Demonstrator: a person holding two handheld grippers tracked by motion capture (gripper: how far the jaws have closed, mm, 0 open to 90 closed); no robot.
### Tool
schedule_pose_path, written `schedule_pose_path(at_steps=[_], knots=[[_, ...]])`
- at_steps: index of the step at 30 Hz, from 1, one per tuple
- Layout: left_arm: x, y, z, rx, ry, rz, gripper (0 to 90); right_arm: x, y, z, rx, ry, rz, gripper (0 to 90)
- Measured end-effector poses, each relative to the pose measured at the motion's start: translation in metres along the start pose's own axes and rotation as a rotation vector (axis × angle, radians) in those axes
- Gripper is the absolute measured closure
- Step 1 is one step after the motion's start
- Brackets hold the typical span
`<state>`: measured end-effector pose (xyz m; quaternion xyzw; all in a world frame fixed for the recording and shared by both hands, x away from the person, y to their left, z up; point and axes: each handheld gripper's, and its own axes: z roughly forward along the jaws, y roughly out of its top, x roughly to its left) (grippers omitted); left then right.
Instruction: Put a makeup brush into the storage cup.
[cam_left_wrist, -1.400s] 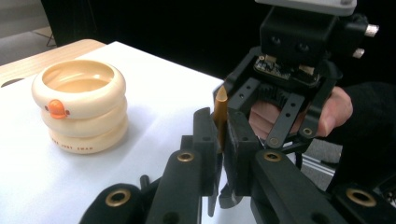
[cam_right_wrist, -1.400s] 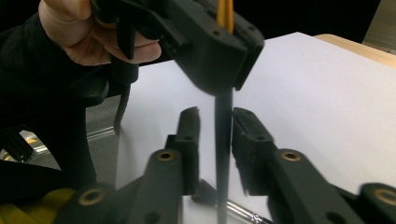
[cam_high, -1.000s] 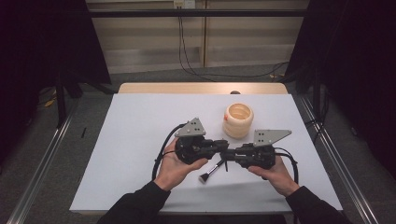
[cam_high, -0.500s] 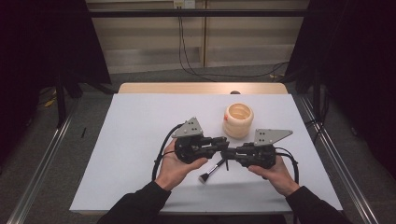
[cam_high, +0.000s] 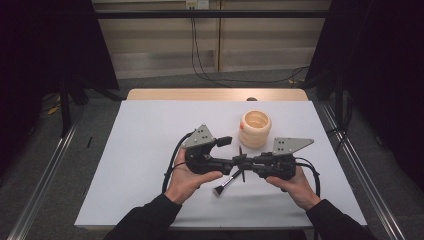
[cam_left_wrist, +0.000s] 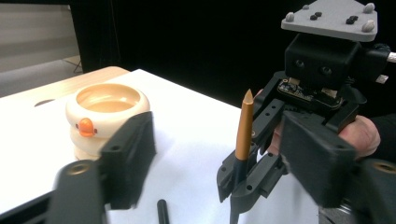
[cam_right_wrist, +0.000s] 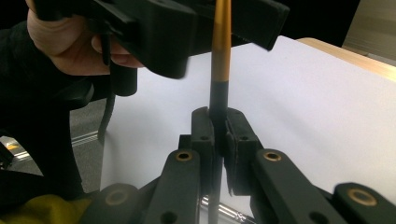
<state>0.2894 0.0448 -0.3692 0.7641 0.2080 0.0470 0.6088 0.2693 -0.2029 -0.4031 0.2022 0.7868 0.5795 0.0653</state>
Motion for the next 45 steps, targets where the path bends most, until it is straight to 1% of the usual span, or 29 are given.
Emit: schedule_pose_path(at_steps=[3,5,9,12,14,15,16,17,18,19,20,21,23,25,26,27,28,29,30,31,32,33,34,35,36,37,41,44,45], knots=[[0.003,0.000,-0.001,0.004,0.008,0.012,15.5,-0.001,0.000,-0.001,-0.003,-0.005,0.000,84.1],[0.004,0.000,-0.002,0.004,0.012,-0.010,9.3,-0.001,0.000,-0.001,-0.005,-0.012,0.003,84.1],[0.006,0.000,-0.007,-0.004,0.029,-0.009,3.2,-0.002,0.000,-0.002,-0.011,-0.016,0.009,84.1],[0.006,-0.004,-0.012,-0.003,0.052,0.001,2.3,-0.004,0.000,-0.004,-0.015,-0.025,0.013,84.1],[0.007,-0.009,-0.014,0.025,0.072,0.012,2.4,-0.004,0.000,-0.005,-0.015,-0.030,0.017,84.1],[0.008,-0.011,-0.015,0.025,0.079,0.016,2.6,-0.004,0.001,-0.005,-0.015,-0.033,0.015,84.1],[0.009,-0.013,-0.017,0.021,0.089,0.011,2.3,-0.004,0.001,-0.005,-0.015,-0.035,0.013,84.1],[0.010,-0.014,-0.019,0.030,0.116,0.014,2.2,-0.004,0.001,-0.005,-0.016,-0.036,0.013,84.1],[0.011,-0.015,-0.021,0.029,0.118,0.013,2.2,-0.004,0.001,-0.005,-0.017,-0.035,0.012,84.1],[0.012,-0.017,-0.024,0.009,0.135,0.004,2.2,-0.004,0.001,-0.005,-0.017,-0.036,0.010,84.1],[0.014,-0.018,-0.027,0.004,0.130,0.012,2.2,-0.004,0.001,-0.005,-0.019,-0.038,0.010,84.1],[0.015,-0.019,-0.031,0.011,0.146,0.019,2.1,-0.005,0.001,-0.005,-0.021,-0.037,0.010,84.1],[0.017,-0.022,-0.037,-0.004,0.152,0.032,2.0,-0.005,0.001,-0.006,-0.026,-0.053,0.015,84.1],[0.017,-0.025,-0.042,-0.015,0.197,0.026,2.1,-0.006,0.001,-0.007,-0.031,-0.058,0.018,84.1],[0.019,-0.027,-0.044,-0.021,0.190,0.029,2.2,-0.006,0.001,-0.009,-0.032,-0.064,0.022,84.1],[0.019,-0.029,-0.046,-0.027,0.204,0.025,2.1,-0.007,0.002,-0.009,-0.036,-0.059,0.022,84.1],[0.020,-0.030,-0.049,-0.015,0.226,0.020,2.1,-0.007,0.002,-0.010,-0.035,-0.066,0.021,84.1],[0.021,-0.032,-0.051,-0.030,0.221,-0.010,2.2,-0.007,0.002,-0.010,-0.036,-0.065,0.020,84.1],[0.022,-0.033,-0.053,-0.033,0.217,-0.020,2.1,-0.007,0.002,-0.011,-0.034,-0.071,0.020,84.1],[0.023,-0.035,-0.055,-0.032,0.228,0.002,2.3,-0.007,0.002,-0.010,-0.036,-0.067,0.021,84.1],[0.022,-0.036,-0.057,-0.027,0.267,0.031,2.3,-0.008,0.002,-0.011,-0.037,-0.071,0.022,84.1],[0.023,-0.037,-0.058,-0.032,0.269,0.041,2.0,-0.008,0.002,-0.011,-0.038,-0.070,0.021,84.1],[0.024,-0.039,-0.059,-0.037,0.254,0.030,2.0,-0.008,0.002,-0.011,-0.038,-0.072,0.022,84.1],[0.024,-0.040,-0.061,-0.026,0.273,0.038,2.2,-0.008,0.002,-0.011,-0.039,-0.069,0.022,84.1],[0.025,-0.042,-0.062,-0.032,0.266,0.041,2.1,-0.008,0.002,-0.011,-0.040,-0.069,0.022,84.1],[0.025,-0.043,-0.064,-0.023,0.291,0.037,2.1,-0.008,0.002,-0.012,-0.040,-0.073,0.023,84.1],[0.025,-0.051,-0.072,-0.018,0.307,0.013,2.2,-0.009,0.002,-0.013,-0.045,-0.077,0.024,84.1],[0.022,-0.058,-0.079,-0.019,0.321,0.014,1.8,-0.009,0.003,-0.013,-0.046,-0.079,0.026,84.1],[0.021,-0.060,-0.080,-0.013,0.337,0.011,1.6,-0.009,0.003,-0.014,-0.050,-0.078,0.026,84.1]])
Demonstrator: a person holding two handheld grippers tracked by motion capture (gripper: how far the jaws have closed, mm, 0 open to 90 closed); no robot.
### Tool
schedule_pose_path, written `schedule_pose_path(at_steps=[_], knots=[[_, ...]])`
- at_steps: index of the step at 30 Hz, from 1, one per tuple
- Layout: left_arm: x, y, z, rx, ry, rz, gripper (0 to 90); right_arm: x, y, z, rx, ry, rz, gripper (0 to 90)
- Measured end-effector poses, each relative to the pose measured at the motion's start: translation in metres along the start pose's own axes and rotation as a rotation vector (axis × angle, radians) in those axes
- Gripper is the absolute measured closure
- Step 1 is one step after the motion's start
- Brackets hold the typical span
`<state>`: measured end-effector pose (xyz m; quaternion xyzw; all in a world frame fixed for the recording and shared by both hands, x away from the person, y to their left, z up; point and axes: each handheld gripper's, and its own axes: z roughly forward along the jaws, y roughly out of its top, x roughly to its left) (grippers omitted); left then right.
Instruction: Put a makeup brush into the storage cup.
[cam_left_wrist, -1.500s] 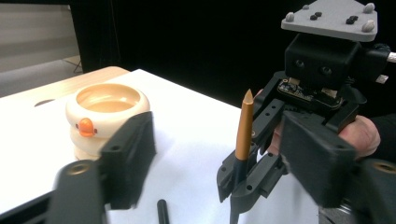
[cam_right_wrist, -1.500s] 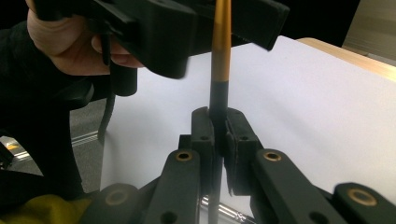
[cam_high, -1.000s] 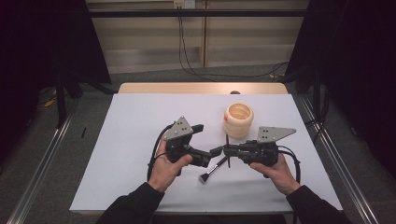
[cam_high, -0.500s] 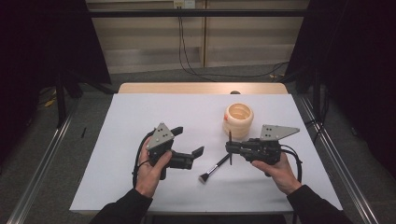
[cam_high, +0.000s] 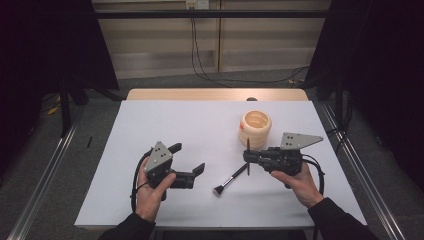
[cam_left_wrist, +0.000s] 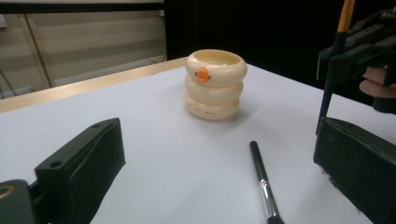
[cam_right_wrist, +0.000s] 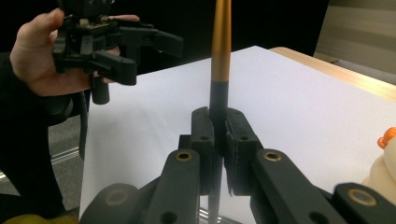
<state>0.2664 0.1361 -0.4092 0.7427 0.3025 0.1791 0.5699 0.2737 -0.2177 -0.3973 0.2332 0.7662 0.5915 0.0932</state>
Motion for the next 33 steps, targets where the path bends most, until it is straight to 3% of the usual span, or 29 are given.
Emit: schedule_pose_path(at_steps=[3,6,10,11,13,20,22,31,33], knots=[[0.003,-0.007,-0.009,-0.007,0.014,-0.004,1.4,0.000,0.001,-0.001,0.000,-0.010,-0.003,84.1],[0.009,-0.013,-0.016,-0.006,0.038,-0.030,1.5,-0.001,0.001,-0.001,-0.001,-0.011,-0.001,84.1],[0.011,-0.019,-0.026,-0.007,0.040,-0.075,1.5,-0.001,0.001,-0.001,0.001,-0.015,-0.004,84.1],[0.009,-0.021,-0.030,-0.006,0.056,-0.042,1.5,-0.001,0.001,-0.001,0.000,-0.016,-0.003,84.1],[0.008,-0.024,-0.035,-0.009,0.066,-0.022,1.4,-0.001,0.002,-0.002,-0.002,-0.021,-0.008,84.1],[0.016,-0.038,-0.040,-0.024,0.094,-0.018,1.1,-0.004,0.004,-0.005,-0.010,-0.036,-0.008,84.1],[0.018,-0.039,-0.039,-0.010,0.086,-0.009,1.1,-0.006,0.005,-0.005,-0.015,-0.039,-0.009,84.1],[0.019,-0.042,-0.039,-0.007,0.063,-0.041,1.1,-0.013,0.015,-0.010,-0.032,-0.073,-0.020,84.1],[0.020,-0.041,-0.040,-0.011,0.065,-0.022,1.2,-0.016,0.018,-0.012,-0.041,-0.082,-0.024,84.1]])
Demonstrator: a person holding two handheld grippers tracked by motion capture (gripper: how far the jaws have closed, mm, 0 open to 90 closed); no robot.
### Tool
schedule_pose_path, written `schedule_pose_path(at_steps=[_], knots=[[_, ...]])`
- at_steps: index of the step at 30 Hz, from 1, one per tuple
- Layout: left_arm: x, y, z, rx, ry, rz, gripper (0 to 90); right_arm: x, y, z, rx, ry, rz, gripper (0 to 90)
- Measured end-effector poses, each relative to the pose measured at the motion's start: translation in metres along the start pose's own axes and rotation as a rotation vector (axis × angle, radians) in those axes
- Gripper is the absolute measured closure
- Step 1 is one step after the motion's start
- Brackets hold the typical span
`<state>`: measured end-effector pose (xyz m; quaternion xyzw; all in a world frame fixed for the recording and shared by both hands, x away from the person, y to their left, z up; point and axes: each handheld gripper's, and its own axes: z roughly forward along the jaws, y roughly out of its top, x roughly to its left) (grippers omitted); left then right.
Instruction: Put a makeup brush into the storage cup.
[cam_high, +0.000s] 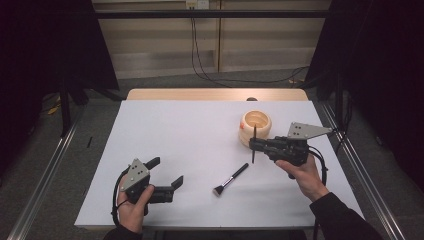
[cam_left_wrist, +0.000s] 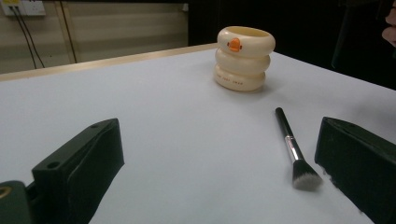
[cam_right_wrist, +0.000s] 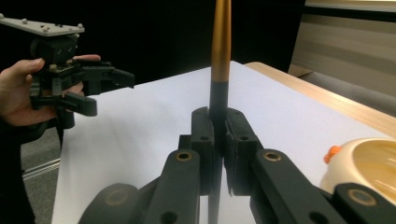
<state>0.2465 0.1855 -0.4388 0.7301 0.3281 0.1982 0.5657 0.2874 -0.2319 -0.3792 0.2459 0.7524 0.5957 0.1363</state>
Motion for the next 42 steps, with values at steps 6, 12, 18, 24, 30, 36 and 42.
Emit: schedule_pose_path(at_steps=[6,12,18,24,30,36,42], knots=[[0.000,-0.001,0.001,0.004,-0.006,-0.005,0.9,-0.010,0.007,-0.003,-0.016,-0.033,0.004,84.1],[0.000,-0.001,0.000,-0.002,-0.017,-0.004,0.9,-0.018,0.017,-0.002,-0.031,-0.046,0.001,84.1],[0.001,-0.001,0.000,-0.004,-0.022,-0.006,0.9,-0.028,0.027,0.000,-0.019,-0.081,0.011,84.1],[0.003,-0.001,0.000,-0.005,-0.024,-0.005,0.8,-0.040,0.034,0.001,-0.028,-0.111,0.017,84.1],[0.003,-0.001,0.000,-0.006,-0.023,-0.011,0.8,-0.048,0.046,0.000,-0.041,-0.135,0.013,84.1],[0.003,-0.002,0.000,-0.007,-0.024,-0.008,1.0,-0.056,0.055,0.002,-0.047,-0.153,0.015,84.1],[0.005,-0.002,0.001,-0.008,-0.022,-0.016,1.2,-0.061,0.064,0.005,-0.044,-0.175,0.011,84.1]])
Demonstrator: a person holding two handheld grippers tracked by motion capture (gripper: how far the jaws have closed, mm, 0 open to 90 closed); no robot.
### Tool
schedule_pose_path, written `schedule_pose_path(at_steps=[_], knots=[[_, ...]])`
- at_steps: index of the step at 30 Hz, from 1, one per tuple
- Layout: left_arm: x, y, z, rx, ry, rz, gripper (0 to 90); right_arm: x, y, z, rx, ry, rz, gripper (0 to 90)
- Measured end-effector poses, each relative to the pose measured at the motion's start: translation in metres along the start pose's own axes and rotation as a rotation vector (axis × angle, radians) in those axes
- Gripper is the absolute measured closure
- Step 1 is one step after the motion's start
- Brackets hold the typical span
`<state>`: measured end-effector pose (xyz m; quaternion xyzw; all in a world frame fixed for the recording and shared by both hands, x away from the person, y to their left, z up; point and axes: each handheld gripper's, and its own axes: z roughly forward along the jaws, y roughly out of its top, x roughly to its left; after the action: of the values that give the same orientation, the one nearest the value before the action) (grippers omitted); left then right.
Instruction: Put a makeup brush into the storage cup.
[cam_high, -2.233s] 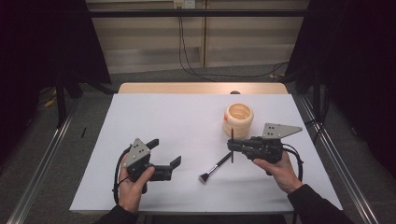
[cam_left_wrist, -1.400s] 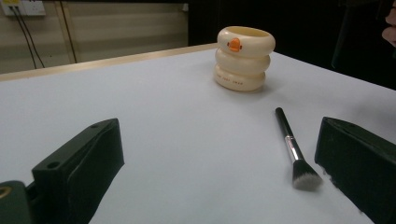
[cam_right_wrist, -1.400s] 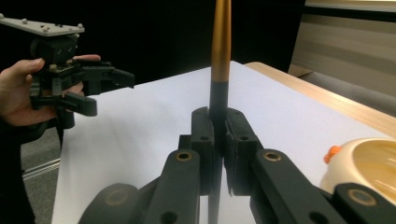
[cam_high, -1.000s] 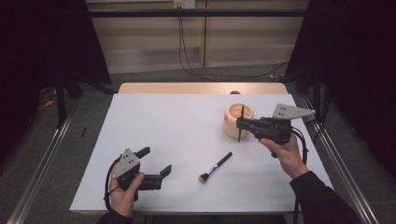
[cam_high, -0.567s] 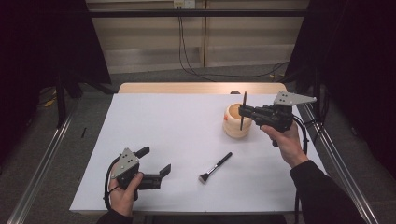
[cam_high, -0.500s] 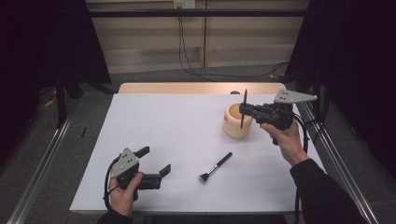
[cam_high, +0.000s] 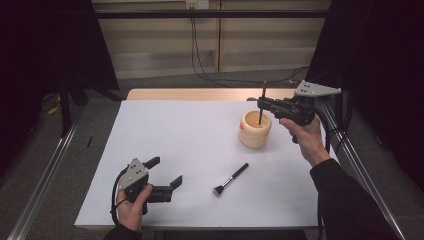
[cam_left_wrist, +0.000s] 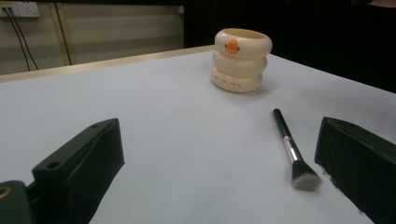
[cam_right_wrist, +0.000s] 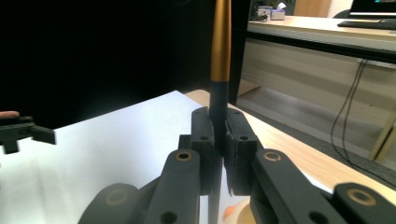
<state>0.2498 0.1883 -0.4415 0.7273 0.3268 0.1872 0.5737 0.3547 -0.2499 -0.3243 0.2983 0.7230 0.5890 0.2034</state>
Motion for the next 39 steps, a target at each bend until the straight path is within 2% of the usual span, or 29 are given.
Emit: schedule_pose_path(at_steps=[7,11,14,22,27,39], knots=[[0.000,0.000,0.000,0.000,0.001,0.003,1.2,-0.010,0.004,0.007,0.000,-0.030,-0.002,84.1],[0.001,0.000,0.001,0.005,-0.004,0.018,1.2,-0.016,0.002,0.012,0.006,-0.053,0.007,84.1],[0.001,0.000,0.001,0.003,-0.004,0.012,1.3,-0.019,0.002,0.015,0.007,-0.071,0.011,84.1],[0.000,0.000,0.001,0.002,-0.008,0.012,1.3,-0.036,-0.009,0.023,0.037,-0.115,0.036,84.1],[0.000,0.000,0.001,0.003,-0.002,0.011,1.2,-0.037,-0.014,0.023,0.051,-0.124,0.027,84.1],[0.000,0.000,0.001,0.005,-0.007,0.019,1.3,-0.043,-0.032,0.028,0.061,-0.144,0.064,84.1]])
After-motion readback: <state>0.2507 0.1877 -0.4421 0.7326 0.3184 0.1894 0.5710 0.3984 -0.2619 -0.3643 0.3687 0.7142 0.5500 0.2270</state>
